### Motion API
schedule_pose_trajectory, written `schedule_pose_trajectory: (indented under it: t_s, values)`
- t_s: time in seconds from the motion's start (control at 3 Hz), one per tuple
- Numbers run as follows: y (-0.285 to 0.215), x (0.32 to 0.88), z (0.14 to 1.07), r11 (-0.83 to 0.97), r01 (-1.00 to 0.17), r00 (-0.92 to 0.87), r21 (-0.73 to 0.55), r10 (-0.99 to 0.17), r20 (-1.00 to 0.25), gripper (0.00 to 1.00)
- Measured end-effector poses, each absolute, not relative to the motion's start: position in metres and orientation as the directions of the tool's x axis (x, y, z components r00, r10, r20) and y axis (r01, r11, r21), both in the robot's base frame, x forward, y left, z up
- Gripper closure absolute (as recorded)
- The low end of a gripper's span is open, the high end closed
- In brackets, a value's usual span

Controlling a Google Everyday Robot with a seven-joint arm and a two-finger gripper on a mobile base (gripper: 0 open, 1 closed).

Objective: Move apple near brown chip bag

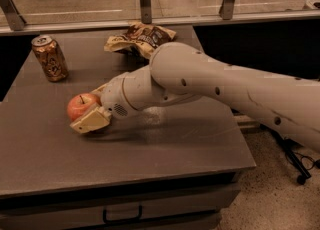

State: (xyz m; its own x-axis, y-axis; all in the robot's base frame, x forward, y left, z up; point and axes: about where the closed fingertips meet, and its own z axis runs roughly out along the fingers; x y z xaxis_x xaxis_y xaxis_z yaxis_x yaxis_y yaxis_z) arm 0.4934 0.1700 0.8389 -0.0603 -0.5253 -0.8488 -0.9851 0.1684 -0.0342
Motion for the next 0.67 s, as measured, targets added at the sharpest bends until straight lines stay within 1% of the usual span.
schedule_pose_trajectory:
  t_s: [0.33,0.67]
  values:
    - [0.151,0.516,0.851,0.221,-0.974,-0.072,-0.048,-0.504,-0.861,0.87]
    - [0.122,0.557,0.877,0.299,-0.946,-0.045,-0.125,-0.503,-0.863,1.00]
